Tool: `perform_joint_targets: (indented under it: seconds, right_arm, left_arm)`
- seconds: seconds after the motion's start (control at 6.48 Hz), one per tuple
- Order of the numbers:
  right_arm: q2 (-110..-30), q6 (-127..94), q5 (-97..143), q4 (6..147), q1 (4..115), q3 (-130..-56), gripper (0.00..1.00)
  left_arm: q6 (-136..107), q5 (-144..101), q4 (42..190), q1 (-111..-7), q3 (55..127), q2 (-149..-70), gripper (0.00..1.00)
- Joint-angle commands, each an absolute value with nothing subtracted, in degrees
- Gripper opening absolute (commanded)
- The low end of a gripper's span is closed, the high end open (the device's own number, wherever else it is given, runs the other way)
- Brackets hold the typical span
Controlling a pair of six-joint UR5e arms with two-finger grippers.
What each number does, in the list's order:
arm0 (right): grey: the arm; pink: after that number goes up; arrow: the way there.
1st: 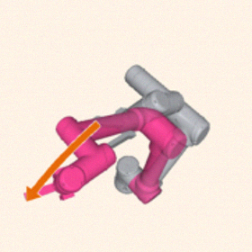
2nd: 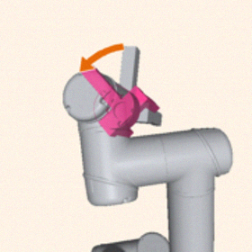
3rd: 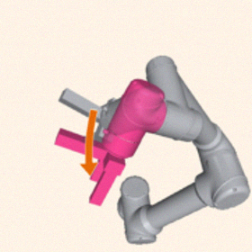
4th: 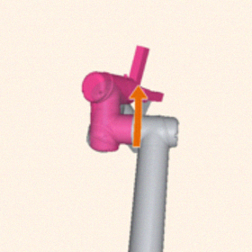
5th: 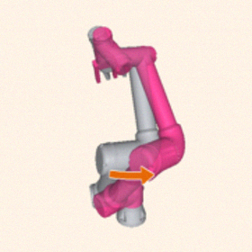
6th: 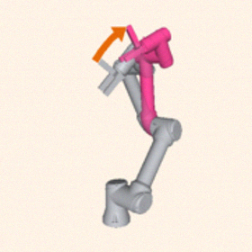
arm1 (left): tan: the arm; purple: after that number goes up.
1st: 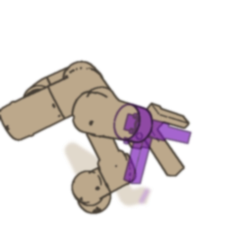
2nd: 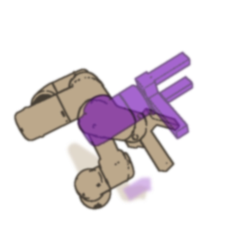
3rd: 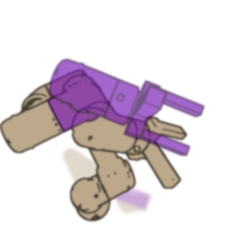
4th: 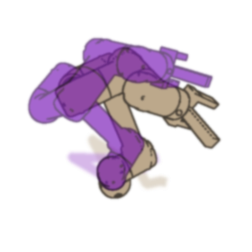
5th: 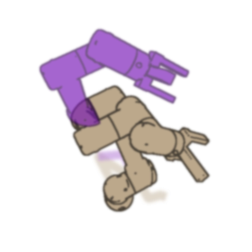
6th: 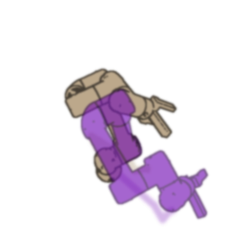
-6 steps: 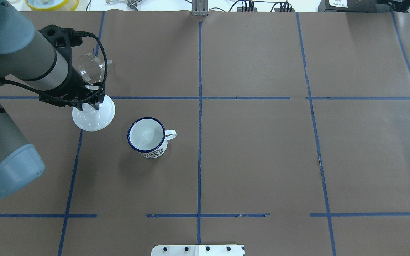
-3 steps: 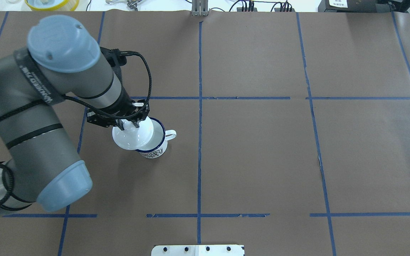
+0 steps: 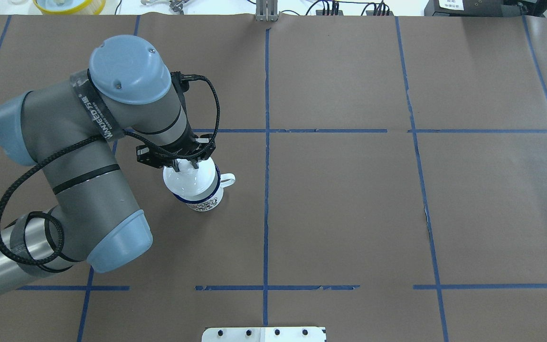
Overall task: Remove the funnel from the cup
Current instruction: 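Lower the lid onto the mug's opening with the left gripper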
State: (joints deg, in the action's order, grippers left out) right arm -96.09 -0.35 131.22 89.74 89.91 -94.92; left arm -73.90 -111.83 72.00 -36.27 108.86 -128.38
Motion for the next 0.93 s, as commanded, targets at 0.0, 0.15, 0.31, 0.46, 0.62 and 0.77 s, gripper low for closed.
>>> perform_joint_targets:
  seconds: [0.0,0.15,0.31,0.46,0.62,0.77]
  right_arm:
    - [-96.1,-0.4,131.2,89.7,89.9,-94.8,1.0]
    - [-96.2,-0.4,131.2,89.7,89.9,-94.9,1.0]
    - [-96.1,-0.4,131.2,89.7,89.9,-94.9,1.0]
    - [-96.2,-0.4,131.2,89.7,89.9,-94.9,1.0]
    - [-96.1,-0.4,131.2,89.7,89.9,-94.9,1.0]
    - [-96.1,-0.4,131.2,89.7,89.9,-94.8,1.0]
  left_arm:
    - [-73.7,-111.6,75.0,-36.2,106.5,-128.1,0.0]
    - [-73.7,-111.6,75.5,-36.2,106.4,-127.9,0.0]
    - [-73.7,-111.6,75.5,-36.2,106.3,-127.9,0.0]
    - [-73.7,-111.6,76.0,-36.2,106.3,-127.9,0.0]
    - [-73.7,-111.6,76.0,-36.2,106.3,-127.8,0.0]
    - [-73.6,-111.6,76.5,-36.2,106.3,-127.4,0.0]
